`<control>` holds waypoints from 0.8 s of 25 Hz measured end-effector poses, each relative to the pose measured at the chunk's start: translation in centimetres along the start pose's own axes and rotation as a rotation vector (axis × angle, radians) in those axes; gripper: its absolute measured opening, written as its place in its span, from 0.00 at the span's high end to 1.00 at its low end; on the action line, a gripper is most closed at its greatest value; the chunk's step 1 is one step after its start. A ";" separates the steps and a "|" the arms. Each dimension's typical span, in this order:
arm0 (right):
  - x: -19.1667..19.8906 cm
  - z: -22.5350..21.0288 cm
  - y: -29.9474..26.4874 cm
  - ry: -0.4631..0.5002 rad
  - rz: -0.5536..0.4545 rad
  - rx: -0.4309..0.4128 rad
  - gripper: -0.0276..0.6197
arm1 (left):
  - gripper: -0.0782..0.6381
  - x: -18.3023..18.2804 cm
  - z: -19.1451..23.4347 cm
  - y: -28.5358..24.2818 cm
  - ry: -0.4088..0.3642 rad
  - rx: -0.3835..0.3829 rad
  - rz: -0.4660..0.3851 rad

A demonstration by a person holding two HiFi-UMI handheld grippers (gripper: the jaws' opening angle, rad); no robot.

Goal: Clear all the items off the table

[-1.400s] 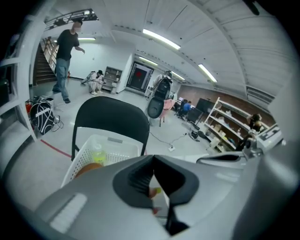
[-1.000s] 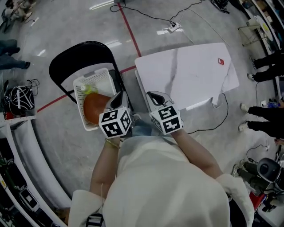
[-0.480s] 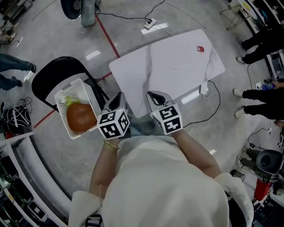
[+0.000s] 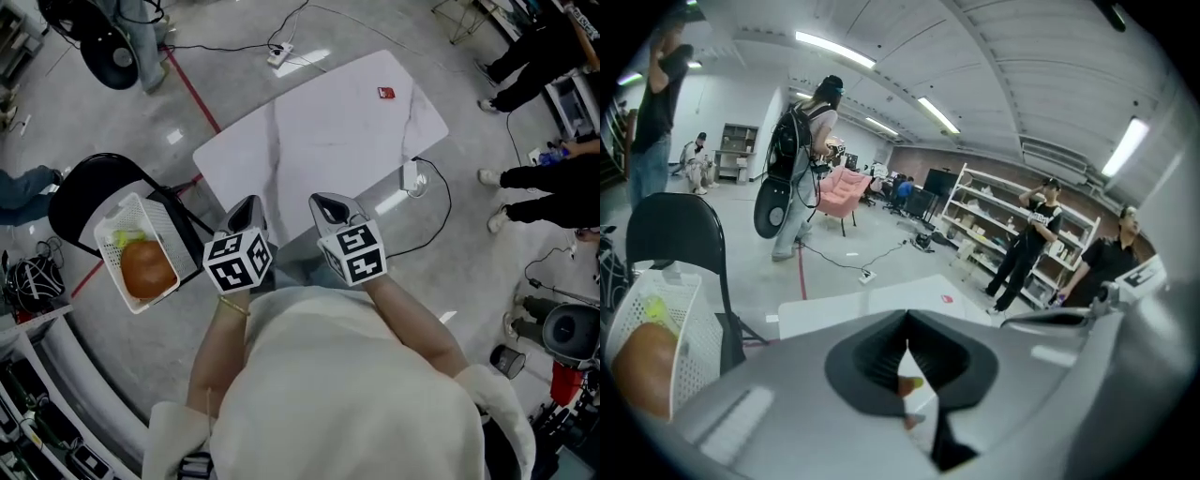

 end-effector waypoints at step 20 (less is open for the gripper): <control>7.4 -15.6 8.8 -0.156 -0.057 0.116 0.96 | 0.88 0.8 -17.2 -7.5 -0.134 0.089 0.057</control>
Point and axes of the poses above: the fingertips, and each gripper's own axes: y backward along the fingers, z to its left, x out of its underside, the point moved 1 cm from there along y, backward along the fingers, and after that the axes turned 12 degrees about z, right-handed, at the moved point
